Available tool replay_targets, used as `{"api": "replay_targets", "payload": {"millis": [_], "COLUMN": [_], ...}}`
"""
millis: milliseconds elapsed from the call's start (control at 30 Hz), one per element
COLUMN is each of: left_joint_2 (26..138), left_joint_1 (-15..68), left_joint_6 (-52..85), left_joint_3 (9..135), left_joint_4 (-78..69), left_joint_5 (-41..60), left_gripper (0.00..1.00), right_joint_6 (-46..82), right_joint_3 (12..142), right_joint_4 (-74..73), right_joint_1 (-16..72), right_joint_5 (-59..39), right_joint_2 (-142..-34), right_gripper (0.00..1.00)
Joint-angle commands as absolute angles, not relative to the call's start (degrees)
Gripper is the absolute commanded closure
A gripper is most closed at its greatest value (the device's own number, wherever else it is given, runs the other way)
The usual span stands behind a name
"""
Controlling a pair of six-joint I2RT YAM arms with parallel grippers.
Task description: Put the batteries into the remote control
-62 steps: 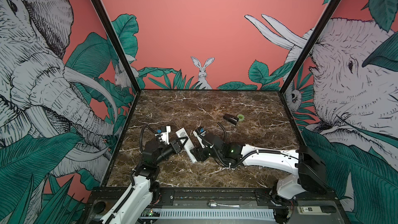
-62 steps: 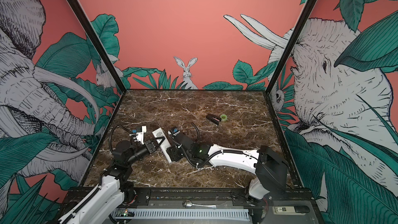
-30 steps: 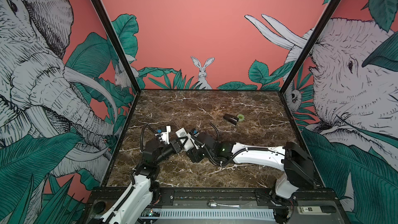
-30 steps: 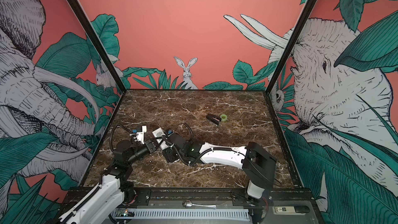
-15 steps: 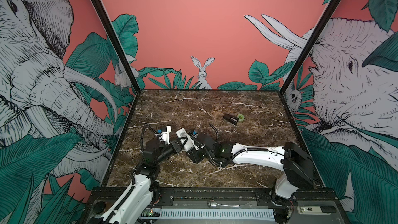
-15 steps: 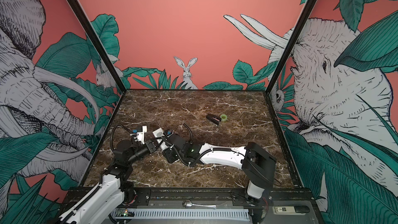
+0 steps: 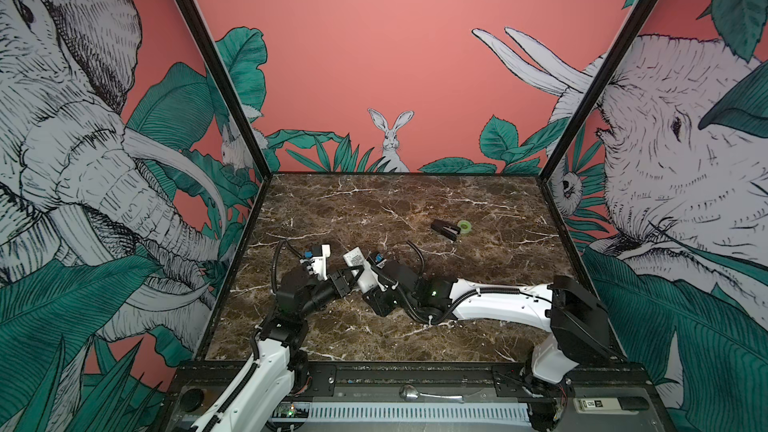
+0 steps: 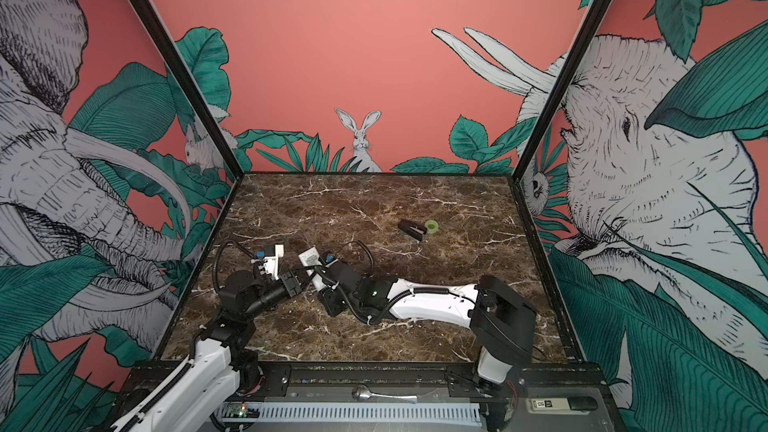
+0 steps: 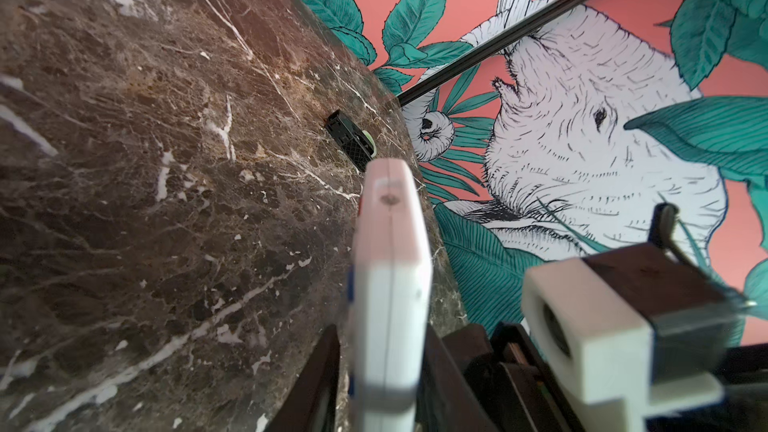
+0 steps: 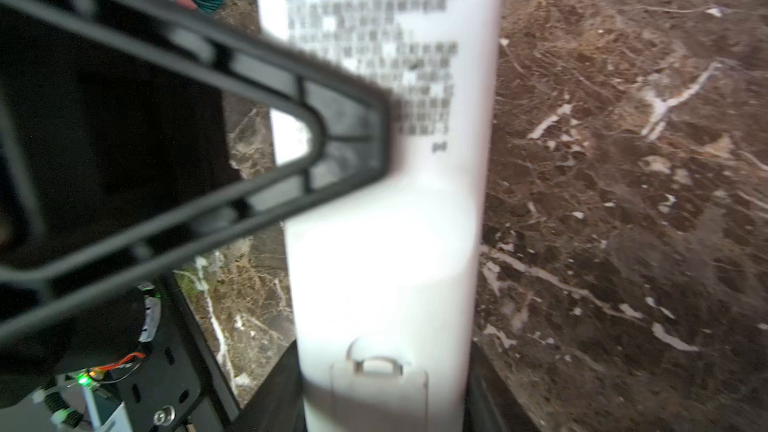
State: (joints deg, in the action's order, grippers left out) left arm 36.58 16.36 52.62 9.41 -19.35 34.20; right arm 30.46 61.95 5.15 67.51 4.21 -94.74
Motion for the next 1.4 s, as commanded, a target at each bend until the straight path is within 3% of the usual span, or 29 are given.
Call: {"api": "replay_targets", "payload": {"millis": [0,800,1067,1367], "left_joint_2": [35.9,40.7,38.5,34.0], "left_joint_1": [16.3,16.4,16.3,16.4], "left_joint_6": [51.8,52.5,49.5,46.9], "left_joint_3": [10.7,13.1,15.3,18.7], "left_joint_4": [-18.5,-23.8,-22.9,-23.6], "left_joint_5": [32.9,34.0,39.5,47.3], "left_gripper": [0.61,0.6,0.29,0.18], "right_joint_6": [30.5,30.8,32.1,25.5], "right_joint_3": [61.6,60.0,52.0,47.0], "right_joint_4": [5.3,0.5,-10.9,-15.7], "right_joint_1": [66.9,66.6,62.8,59.6], "right_joint_5": [8.1,4.1,-4.1,-15.9], "right_joint_2": [-92.6,-92.2,-85.7,-74.2], "right_gripper": [0.83,0.86,0.86,0.85]}}
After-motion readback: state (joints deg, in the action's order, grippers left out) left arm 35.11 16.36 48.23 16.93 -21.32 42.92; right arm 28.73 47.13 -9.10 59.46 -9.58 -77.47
